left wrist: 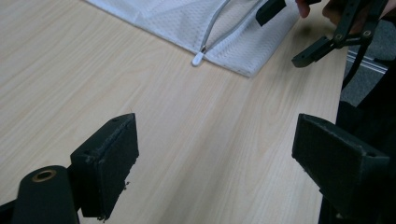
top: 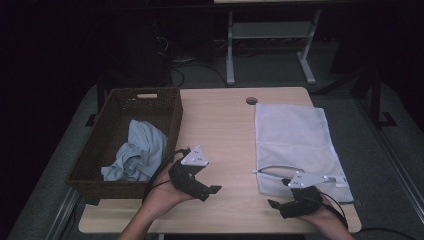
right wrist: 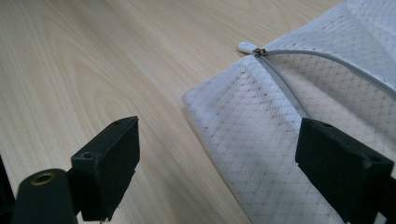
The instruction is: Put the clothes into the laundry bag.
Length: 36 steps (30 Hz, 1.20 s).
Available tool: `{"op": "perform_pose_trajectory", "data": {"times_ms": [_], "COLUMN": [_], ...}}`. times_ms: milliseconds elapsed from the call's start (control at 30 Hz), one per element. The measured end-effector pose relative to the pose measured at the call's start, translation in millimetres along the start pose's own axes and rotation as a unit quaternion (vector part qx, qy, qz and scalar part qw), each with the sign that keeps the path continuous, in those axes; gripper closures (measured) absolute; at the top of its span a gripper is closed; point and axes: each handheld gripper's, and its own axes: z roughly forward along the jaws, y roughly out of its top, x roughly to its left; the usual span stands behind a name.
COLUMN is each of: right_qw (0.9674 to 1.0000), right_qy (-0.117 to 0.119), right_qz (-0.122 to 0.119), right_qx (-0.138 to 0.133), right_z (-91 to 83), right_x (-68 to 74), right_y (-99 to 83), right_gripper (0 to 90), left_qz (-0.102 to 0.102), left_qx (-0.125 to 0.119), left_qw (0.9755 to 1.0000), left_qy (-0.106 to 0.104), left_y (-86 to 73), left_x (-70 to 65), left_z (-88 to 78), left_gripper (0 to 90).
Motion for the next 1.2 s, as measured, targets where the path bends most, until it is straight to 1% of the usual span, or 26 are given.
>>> {"op": "perform_pose_trajectory", "data": {"times_ms": [33, 100, 167, 233, 300, 500, 600, 733, 933, 1033, 1067, 1200], "right_qw": [1.0, 1.0, 1.0, 0.9999, 0.9999, 0.9998, 0.9998, 0.9999, 0.9998, 0.9998, 0.9998, 0.9998], "right_qy": [-0.001, -0.003, -0.004, -0.005, -0.008, -0.012, -0.012, -0.012, -0.014, -0.015, -0.015, -0.015], "right_qz": [0.0, 0.001, 0.004, 0.011, 0.01, 0.015, 0.011, 0.01, 0.012, 0.01, 0.009, 0.011], "right_qx": [0.0, -0.001, -0.002, -0.004, -0.006, -0.006, -0.008, -0.007, -0.01, -0.009, -0.009, -0.008], "right_z": [0.1, 0.0, -0.5, -1.0, -1.4, -1.3, -1.3, -0.6, -1.2, -1.8, -1.7, -1.5], "right_x": [0.3, 0.3, -0.7, -1.7, -2.9, -3.6, -3.8, -3.7, -4.2, -4.7, -4.8, -5.0], "right_y": [0.4, 0.8, 0.3, 0.0, 0.1, 0.3, 0.8, 0.7, 0.7, 0.4, 0.3, 0.3], "right_gripper": [13.0, 12.9, 13.0, 13.0, 12.9, 12.9, 12.9, 12.9, 12.9, 13.0, 13.0, 12.9], "left_qz": [0.005, 0.008, 0.007, 0.009, 0.011, 0.013, 0.008, 0.001, -0.012, -0.017, -0.021, -0.031], "left_qx": [0.0, -0.002, -0.001, 0.0, 0.0, 0.009, 0.009, 0.016, 0.02, 0.026, 0.025, 0.026], "left_qw": [1.0, 1.0, 1.0, 0.9999, 0.9999, 0.9997, 0.9996, 0.9988, 0.9977, 0.9963, 0.9956, 0.9933], "left_qy": [0.002, 0.003, 0.003, 0.006, 0.007, 0.02, 0.027, 0.045, 0.064, 0.08, 0.088, 0.108], "left_y": [2.2, 5.5, 8.2, 10.7, 13.1, 18.7, 19.2, 18.1, 14.1, 12.9, 12.8, 11.6], "left_x": [0.4, 1.3, 3.8, 6.2, 9.8, 27.2, 36.8, 49.2, 65.4, 74.2, 79.3, 94.3], "left_z": [-1.8, -4.4, -7.5, -11.0, -14.2, -25.0, -30.2, -37.7, -48.9, -56.2, -61.3, -75.1], "left_gripper": [14.0, 14.0, 13.9, 13.9, 14.0, 14.0, 13.9, 14.0, 14.0, 13.9, 13.9, 13.9]}}
